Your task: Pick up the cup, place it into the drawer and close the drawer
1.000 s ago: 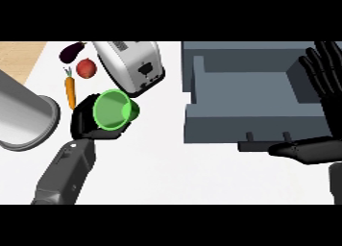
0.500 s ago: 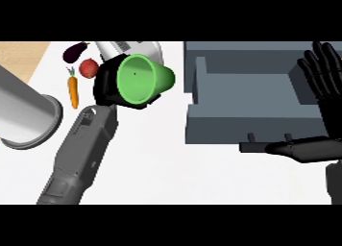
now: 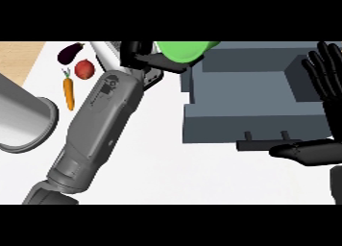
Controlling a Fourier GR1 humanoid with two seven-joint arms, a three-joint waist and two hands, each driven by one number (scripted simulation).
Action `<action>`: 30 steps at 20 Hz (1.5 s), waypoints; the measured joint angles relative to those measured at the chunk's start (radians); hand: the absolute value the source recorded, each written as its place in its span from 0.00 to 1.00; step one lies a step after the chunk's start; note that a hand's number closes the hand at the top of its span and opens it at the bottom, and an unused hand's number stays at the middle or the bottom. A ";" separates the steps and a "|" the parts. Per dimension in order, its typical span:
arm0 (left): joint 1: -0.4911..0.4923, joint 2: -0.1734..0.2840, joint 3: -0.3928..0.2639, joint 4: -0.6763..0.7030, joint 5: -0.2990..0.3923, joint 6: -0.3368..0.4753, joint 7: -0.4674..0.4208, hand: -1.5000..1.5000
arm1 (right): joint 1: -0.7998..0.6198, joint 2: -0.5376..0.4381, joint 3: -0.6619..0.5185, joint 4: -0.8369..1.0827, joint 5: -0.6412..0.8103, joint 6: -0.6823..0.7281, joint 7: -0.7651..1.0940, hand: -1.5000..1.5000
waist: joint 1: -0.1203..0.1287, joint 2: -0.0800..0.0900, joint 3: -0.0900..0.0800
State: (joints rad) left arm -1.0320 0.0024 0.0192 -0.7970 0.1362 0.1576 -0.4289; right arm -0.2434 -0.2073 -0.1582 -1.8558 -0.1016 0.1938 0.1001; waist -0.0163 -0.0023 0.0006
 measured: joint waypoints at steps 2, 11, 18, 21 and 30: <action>-0.063 -0.001 -0.021 0.051 0.014 0.043 0.034 1.00 | -0.006 -0.008 -0.009 0.001 -0.013 0.008 0.000 0.00 | -0.008 0.003 0.000; -0.267 -0.002 -0.143 0.321 0.101 0.186 0.146 1.00 | -0.056 -0.004 0.003 0.038 -0.017 0.015 -0.009 0.00 | -0.055 0.018 0.001; -0.309 -0.002 -0.268 0.454 0.146 0.149 0.215 1.00 | -0.100 -0.004 0.013 0.070 -0.027 0.032 -0.025 0.00 | -0.109 0.033 0.002; -0.301 -0.002 -0.316 0.481 0.161 0.126 0.226 1.00 | -0.114 -0.005 0.019 0.083 -0.027 0.042 -0.039 0.00 | -0.131 0.039 0.002; -0.233 -0.002 -0.364 0.457 0.262 0.124 0.158 0.00 | -0.148 0.015 0.073 0.091 -0.086 0.109 -0.035 1.00 | -0.184 0.052 0.001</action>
State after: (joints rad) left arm -1.2654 0.0001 -0.3451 -0.3400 0.3980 0.2817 -0.2714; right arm -0.3917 -0.1923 -0.0847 -1.7651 -0.1879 0.3025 0.0651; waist -0.2001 0.0500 0.0014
